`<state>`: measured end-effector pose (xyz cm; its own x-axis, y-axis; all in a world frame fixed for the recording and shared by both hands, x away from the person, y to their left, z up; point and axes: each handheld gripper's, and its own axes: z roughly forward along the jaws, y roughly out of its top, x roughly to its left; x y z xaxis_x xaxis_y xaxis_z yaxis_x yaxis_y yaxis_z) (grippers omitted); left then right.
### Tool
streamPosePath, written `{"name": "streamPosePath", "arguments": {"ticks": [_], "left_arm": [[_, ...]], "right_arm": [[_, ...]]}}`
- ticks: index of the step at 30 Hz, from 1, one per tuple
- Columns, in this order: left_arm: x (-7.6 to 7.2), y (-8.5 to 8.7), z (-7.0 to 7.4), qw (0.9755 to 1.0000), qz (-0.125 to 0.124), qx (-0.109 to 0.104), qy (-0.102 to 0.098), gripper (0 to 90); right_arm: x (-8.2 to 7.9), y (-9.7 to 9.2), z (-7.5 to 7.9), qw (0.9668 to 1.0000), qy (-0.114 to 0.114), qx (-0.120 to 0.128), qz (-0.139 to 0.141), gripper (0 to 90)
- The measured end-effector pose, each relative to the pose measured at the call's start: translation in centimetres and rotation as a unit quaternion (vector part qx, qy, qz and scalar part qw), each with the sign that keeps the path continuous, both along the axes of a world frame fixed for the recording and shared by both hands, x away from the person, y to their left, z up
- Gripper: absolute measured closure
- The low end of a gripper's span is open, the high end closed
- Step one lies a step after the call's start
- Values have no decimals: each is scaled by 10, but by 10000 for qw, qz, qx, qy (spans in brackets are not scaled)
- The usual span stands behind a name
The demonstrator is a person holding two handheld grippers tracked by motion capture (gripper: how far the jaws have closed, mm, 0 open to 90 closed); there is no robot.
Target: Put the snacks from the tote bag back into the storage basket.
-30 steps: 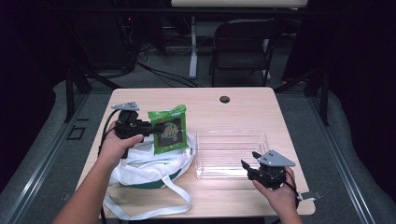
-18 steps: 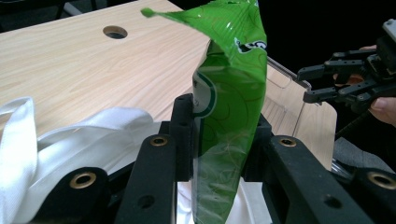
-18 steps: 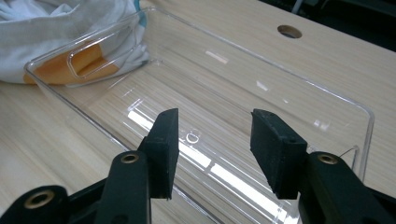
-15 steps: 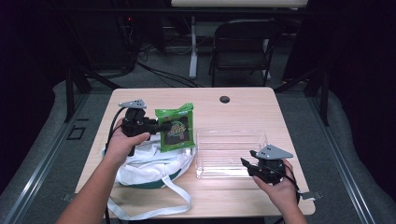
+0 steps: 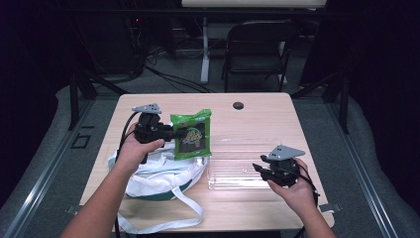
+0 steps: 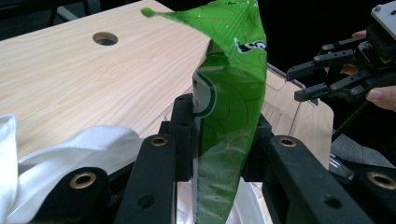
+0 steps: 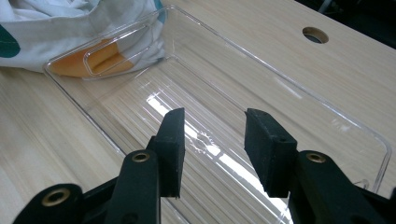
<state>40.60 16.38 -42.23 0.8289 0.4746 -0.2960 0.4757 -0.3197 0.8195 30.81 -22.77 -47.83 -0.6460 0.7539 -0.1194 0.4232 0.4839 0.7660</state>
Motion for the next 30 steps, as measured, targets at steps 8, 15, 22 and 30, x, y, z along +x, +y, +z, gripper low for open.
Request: {"name": "streamPosePath", "arguments": {"ticks": [8,15,22,30], "left_arm": [[0,-6,0,10000,-78,11,-1,725],[-1,-13,3,9998,-172,26,-51,725],[-2,-21,5,9995,-284,28,-96,725],[-2,-31,3,9993,-361,32,-74,725]], "right_arm": [[9,2,11,9997,102,-139,171,585],[18,5,24,9983,238,-277,462,583],[25,9,46,9950,245,-495,838,585],[34,17,72,9892,148,-784,1230,568]]}}
